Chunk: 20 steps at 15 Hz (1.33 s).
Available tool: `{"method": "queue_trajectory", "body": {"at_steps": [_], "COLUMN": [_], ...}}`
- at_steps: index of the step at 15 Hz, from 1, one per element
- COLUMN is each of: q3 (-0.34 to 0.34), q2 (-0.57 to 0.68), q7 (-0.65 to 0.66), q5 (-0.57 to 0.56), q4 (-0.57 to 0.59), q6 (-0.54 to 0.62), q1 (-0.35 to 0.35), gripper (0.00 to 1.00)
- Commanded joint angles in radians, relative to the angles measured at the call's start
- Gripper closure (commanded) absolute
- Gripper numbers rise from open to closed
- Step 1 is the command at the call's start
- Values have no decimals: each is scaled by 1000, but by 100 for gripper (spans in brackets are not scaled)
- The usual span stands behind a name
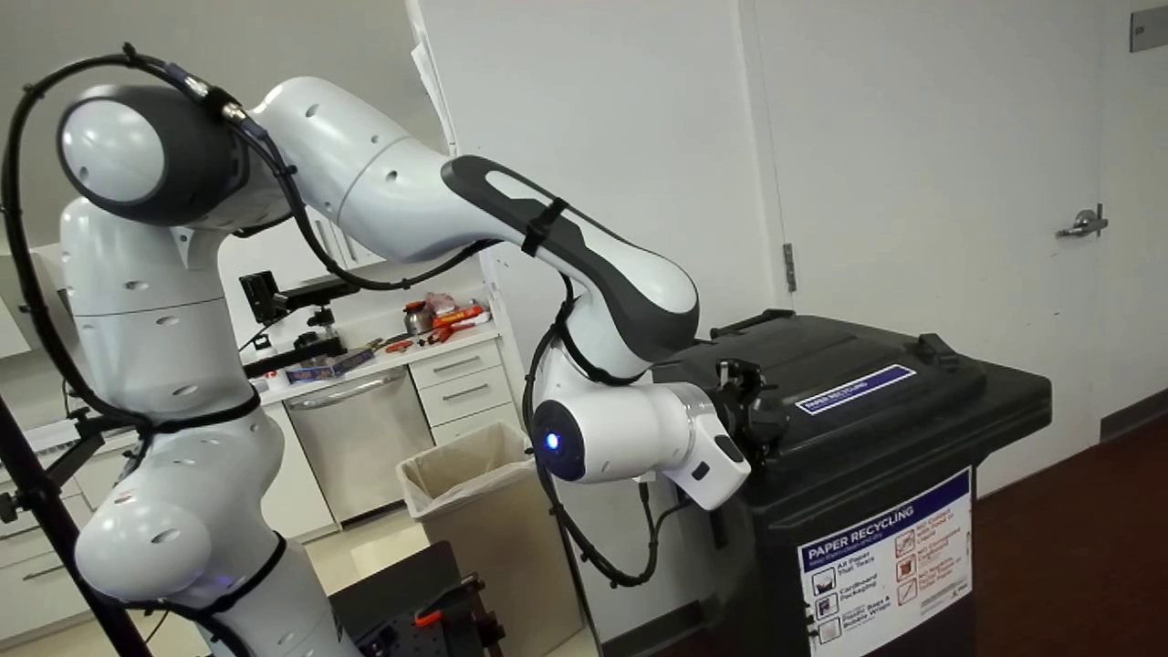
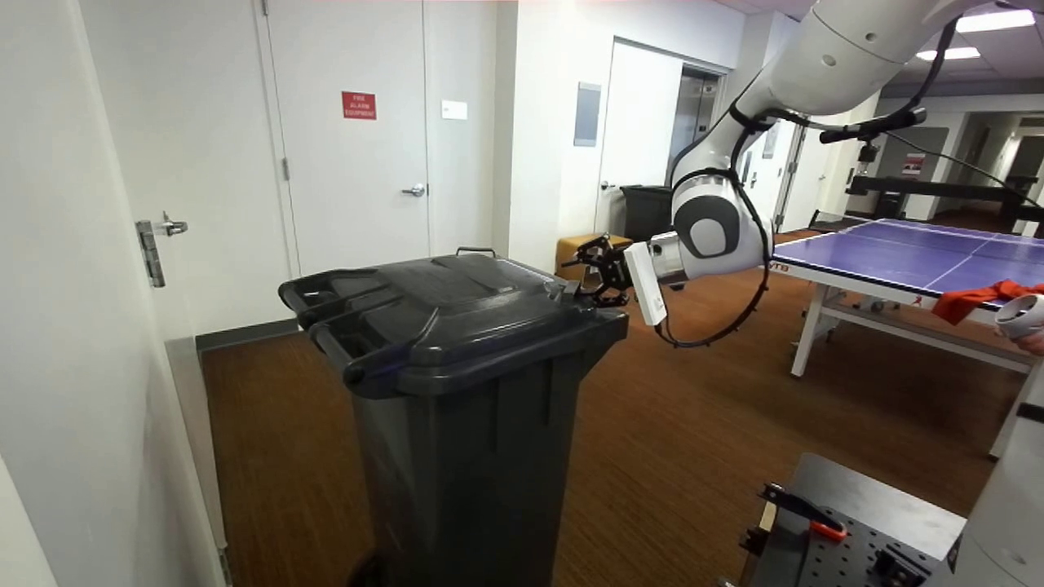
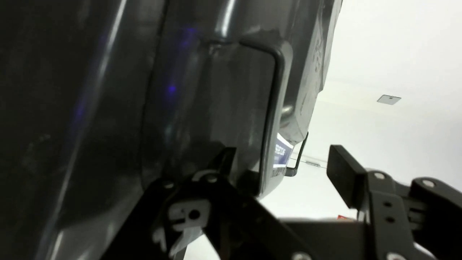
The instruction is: Open the lid of the rubbish bin.
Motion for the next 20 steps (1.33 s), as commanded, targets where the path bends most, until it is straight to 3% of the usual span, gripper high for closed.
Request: {"method": "queue_trajectory", "body": {"at_steps": [1, 5, 7, 12, 14, 17, 19, 20], "q3": [26, 44, 45, 37, 33, 27, 25, 25], "q2": [-17, -40, -36, -25, -28, -29, -24, -22], "q7": [127, 200, 203, 139, 90, 12, -22, -32], "q5": [-84, -144, -145, -90, -49, 16, 50, 65], "q4": [-11, -18, -11, 1, -6, -26, -31, -30], "q6": [-47, -80, -74, -71, -78, -86, -87, -88], "q1": [12, 19, 21, 14, 12, 9, 9, 10], "gripper": [34, 37, 44, 51, 61, 87, 98, 98]}}
